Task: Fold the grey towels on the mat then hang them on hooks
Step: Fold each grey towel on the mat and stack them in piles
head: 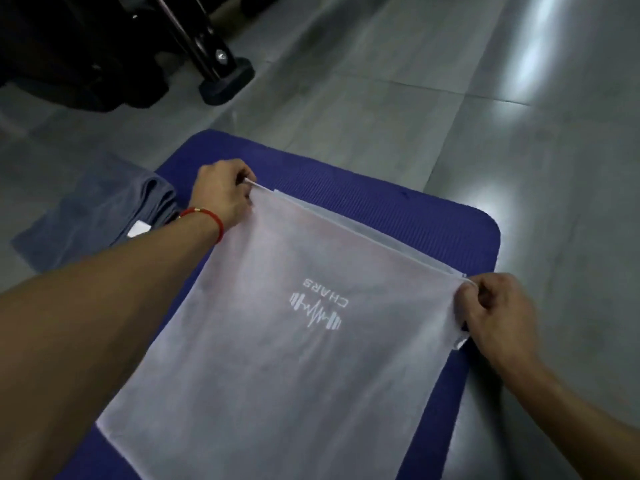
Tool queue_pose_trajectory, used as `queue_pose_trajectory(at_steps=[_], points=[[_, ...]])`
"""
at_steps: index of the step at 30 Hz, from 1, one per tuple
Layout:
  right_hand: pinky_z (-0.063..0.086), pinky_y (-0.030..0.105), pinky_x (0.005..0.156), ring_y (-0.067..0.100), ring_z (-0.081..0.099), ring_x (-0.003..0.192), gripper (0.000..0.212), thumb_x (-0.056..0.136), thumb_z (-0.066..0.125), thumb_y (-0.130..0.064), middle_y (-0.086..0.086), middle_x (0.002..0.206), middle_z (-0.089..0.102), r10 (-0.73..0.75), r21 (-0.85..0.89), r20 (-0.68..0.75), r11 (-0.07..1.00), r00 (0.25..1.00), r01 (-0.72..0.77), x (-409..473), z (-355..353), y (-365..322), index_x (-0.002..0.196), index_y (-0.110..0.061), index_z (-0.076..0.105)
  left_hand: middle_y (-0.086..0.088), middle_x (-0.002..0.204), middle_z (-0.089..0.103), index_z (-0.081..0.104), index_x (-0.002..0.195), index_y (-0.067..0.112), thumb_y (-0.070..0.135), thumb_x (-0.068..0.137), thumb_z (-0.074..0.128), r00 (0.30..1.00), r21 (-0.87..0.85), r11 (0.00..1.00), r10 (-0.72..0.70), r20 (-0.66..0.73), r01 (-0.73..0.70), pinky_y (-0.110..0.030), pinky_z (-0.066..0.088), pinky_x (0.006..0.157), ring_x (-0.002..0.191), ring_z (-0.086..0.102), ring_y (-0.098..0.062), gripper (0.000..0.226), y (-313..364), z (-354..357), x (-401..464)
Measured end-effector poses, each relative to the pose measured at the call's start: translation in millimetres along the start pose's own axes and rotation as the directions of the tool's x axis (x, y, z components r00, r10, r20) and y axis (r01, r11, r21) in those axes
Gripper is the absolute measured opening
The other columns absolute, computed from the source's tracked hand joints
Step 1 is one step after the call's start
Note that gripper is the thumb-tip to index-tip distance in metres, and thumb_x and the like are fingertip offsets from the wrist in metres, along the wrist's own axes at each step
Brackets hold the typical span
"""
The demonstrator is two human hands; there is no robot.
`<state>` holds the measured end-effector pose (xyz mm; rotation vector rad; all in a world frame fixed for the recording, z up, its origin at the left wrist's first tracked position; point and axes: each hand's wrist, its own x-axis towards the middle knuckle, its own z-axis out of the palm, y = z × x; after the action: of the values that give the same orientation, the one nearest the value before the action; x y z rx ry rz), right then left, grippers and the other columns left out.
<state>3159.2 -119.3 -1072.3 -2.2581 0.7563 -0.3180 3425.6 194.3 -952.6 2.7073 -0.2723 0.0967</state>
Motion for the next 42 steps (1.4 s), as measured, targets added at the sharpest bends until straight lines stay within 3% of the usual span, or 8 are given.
queue_pose_trajectory(at_steps=[7, 13, 19, 24, 29, 33, 38, 42], points=[[0.049, 0.041, 0.072, 0.023, 0.053, 0.092, 0.016, 0.102, 0.052, -0.026, 0.005, 0.105, 0.055, 0.008, -0.141, -0.193, 0.989, 0.981, -0.036, 2, 35, -1, 0.106, -0.016, 0.063, -0.019, 0.103, 0.072, 0.073, 0.101, 0.008, 0.006, 0.097, 0.052, 0.985, 0.09, 0.982, -0.171, 0.025, 0.168, -0.044, 0.056, 0.09, 0.096, 0.066, -0.037, 0.021, -12, 77, 34], [0.053, 0.042, 0.077, 0.025, 0.055, 0.099, 0.045, 0.104, 0.043, -0.043, 0.008, 0.113, 0.054, -0.029, -0.177, -0.146, 0.984, 0.989, 0.003, 5, 39, 10, 0.134, -0.014, 0.06, -0.014, 0.103, 0.073, 0.074, 0.102, 0.009, 0.008, 0.096, 0.056, 0.974, 0.033, 0.984, -0.18, 0.138, 0.177, -0.038, 0.055, 0.093, 0.098, 0.066, -0.032, 0.019, -13, 98, 46], [0.052, 0.043, 0.076, 0.024, 0.054, 0.094, 0.043, 0.101, 0.039, -0.045, 0.008, 0.108, 0.054, -0.012, -0.146, -0.154, 0.989, 0.988, -0.01, 6, 39, 8, 0.115, -0.013, 0.064, 0.002, 0.093, 0.075, 0.075, 0.09, 0.015, 0.009, 0.088, 0.064, 0.963, -0.081, 0.989, -0.1, 0.248, 0.124, -0.024, 0.05, 0.08, 0.086, 0.066, -0.01, 0.013, -12, 76, 46], [0.053, 0.045, 0.074, 0.02, 0.052, 0.091, 0.023, 0.099, 0.054, -0.038, 0.004, 0.105, 0.051, 0.047, -0.111, -0.139, 0.992, 0.989, -0.062, 8, 38, 7, 0.104, -0.016, 0.059, 0.003, 0.094, 0.074, 0.077, 0.094, 0.015, 0.011, 0.09, 0.065, 0.984, -0.204, 0.97, -0.108, 0.139, 0.135, -0.029, 0.055, 0.086, 0.087, 0.066, -0.01, 0.014, -8, 45, 35], [0.046, 0.038, 0.068, 0.018, 0.05, 0.08, 0.015, 0.101, 0.055, -0.029, 0.0, 0.089, 0.054, -0.047, -0.104, -0.119, 0.994, 0.992, 0.035, 5, 30, -2, 0.09, -0.018, 0.055, 0.005, 0.094, 0.075, 0.079, 0.099, 0.015, 0.022, 0.093, 0.067, 0.999, -0.24, 0.97, -0.023, 0.045, 0.033, -0.028, 0.055, 0.086, 0.09, 0.069, -0.009, 0.015, -13, -2, -1], [0.044, 0.039, 0.068, 0.018, 0.049, 0.072, 0.018, 0.103, 0.051, -0.025, -0.004, 0.078, 0.055, -0.146, -0.178, -0.027, 0.974, 0.989, 0.139, -2, 16, -18, 0.085, -0.025, 0.048, 0.002, 0.092, 0.077, 0.079, 0.101, 0.012, 0.011, 0.091, 0.072, 0.995, -0.435, 0.896, -0.054, 0.086, 0.087, -0.021, 0.059, 0.08, 0.086, 0.073, -0.008, 0.012, -19, -43, -42], [0.048, 0.03, 0.077, 0.015, 0.061, 0.084, 0.019, 0.103, 0.056, -0.035, -0.004, 0.099, 0.067, -0.132, 0.159, -0.039, 0.978, 0.99, 0.136, -9, -19, -73, 0.116, -0.022, 0.062, 0.007, 0.082, 0.077, 0.078, 0.099, 0.017, 0.009, 0.088, 0.075, 0.988, -0.501, 0.851, -0.126, 0.095, 0.156, -0.011, 0.056, 0.075, 0.075, 0.07, 0.002, 0.014, -37, -110, -103], [0.042, 0.012, 0.067, 0.012, 0.063, 0.08, 0.017, 0.099, 0.062, -0.029, -0.003, 0.094, 0.072, -0.291, 0.258, 0.013, 0.925, 0.957, 0.277, -5, -58, -145, 0.106, -0.02, 0.075, -0.006, 0.091, 0.074, 0.075, 0.105, 0.009, 0.003, 0.088, 0.073, 0.981, -0.555, 0.821, -0.189, -0.042, 0.135, -0.008, 0.051, 0.067, 0.076, 0.066, -0.002, 0.018, -62, -180, -166]])
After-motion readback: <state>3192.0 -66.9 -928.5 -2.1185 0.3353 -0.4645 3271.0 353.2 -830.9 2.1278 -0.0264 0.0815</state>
